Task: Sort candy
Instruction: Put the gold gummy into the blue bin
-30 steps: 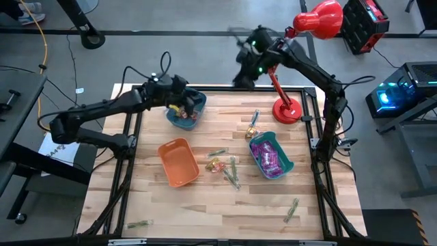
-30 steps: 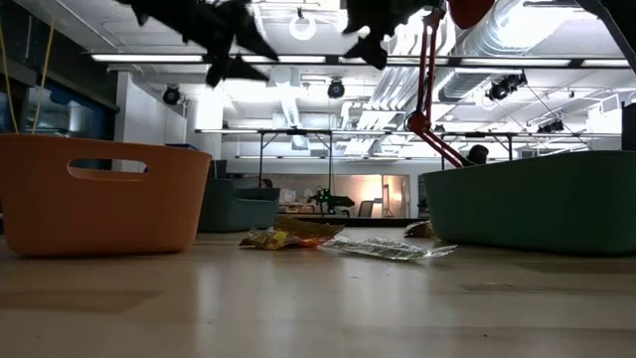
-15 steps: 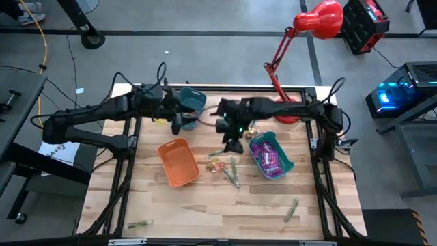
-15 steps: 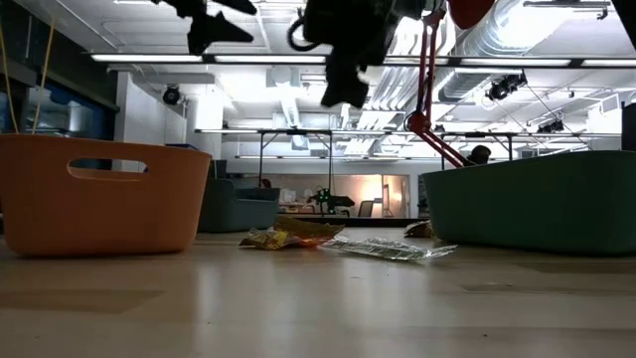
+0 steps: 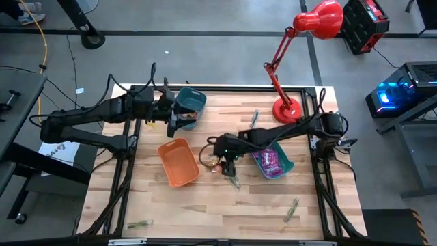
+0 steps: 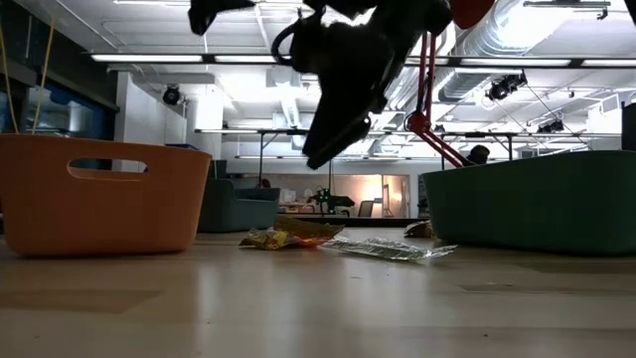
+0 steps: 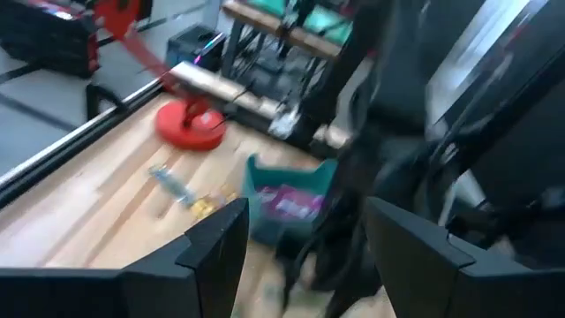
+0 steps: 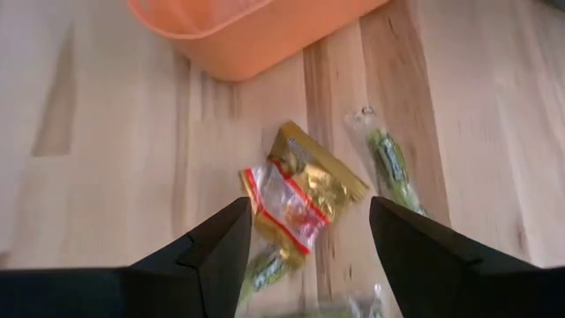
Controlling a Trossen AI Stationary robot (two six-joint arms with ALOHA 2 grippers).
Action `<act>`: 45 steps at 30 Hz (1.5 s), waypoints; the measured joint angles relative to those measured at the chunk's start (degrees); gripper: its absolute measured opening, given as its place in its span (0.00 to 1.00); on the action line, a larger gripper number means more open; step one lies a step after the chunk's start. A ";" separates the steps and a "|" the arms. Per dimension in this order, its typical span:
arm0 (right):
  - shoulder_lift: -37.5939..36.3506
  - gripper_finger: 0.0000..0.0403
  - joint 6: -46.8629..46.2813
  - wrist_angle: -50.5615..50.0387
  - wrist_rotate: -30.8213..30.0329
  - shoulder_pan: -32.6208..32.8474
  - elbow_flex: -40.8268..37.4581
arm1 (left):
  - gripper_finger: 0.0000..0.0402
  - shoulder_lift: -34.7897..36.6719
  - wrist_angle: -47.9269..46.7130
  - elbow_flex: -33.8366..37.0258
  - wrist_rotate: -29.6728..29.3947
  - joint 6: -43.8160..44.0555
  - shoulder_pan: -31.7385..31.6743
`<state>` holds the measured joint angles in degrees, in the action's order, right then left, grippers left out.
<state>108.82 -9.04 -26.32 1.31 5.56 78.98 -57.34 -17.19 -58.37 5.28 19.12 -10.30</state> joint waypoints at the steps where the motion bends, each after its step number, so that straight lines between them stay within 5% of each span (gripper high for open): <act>1: 0.91 0.56 0.10 1.13 -0.79 0.58 0.00 | 0.54 -0.01 1.81 0.00 0.00 1.08 0.71; 15: 11.47 0.54 -1.13 7.52 -11.20 4.30 0.00 | 0.54 -0.01 25.92 0.00 -10.40 9.72 14.51; 23: 9.16 0.07 -1.74 5.80 -12.87 3.96 1.49 | 0.54 3.85 45.63 -0.02 -10.67 5.87 17.35; 25: 6.55 0.04 1.46 6.03 -13.15 3.01 3.61 | 0.54 5.99 46.82 -0.02 -10.75 3.06 17.82; 32: 3.89 0.24 6.29 10.15 -16.55 -4.41 14.05 | 0.54 11.19 43.65 -0.02 -14.54 -4.60 18.31; 38: 8.93 0.35 4.93 18.87 -11.77 -12.93 22.00 | 0.54 11.18 39.86 -0.02 -15.06 -4.42 18.31; 45: 12.36 0.44 -2.79 12.21 -1.76 -18.74 28.74 | 0.54 10.93 38.38 0.04 -15.32 -4.36 18.27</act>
<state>121.19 -11.83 -14.11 -0.45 -13.18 107.72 -46.41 21.19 -58.33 -10.04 14.75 7.97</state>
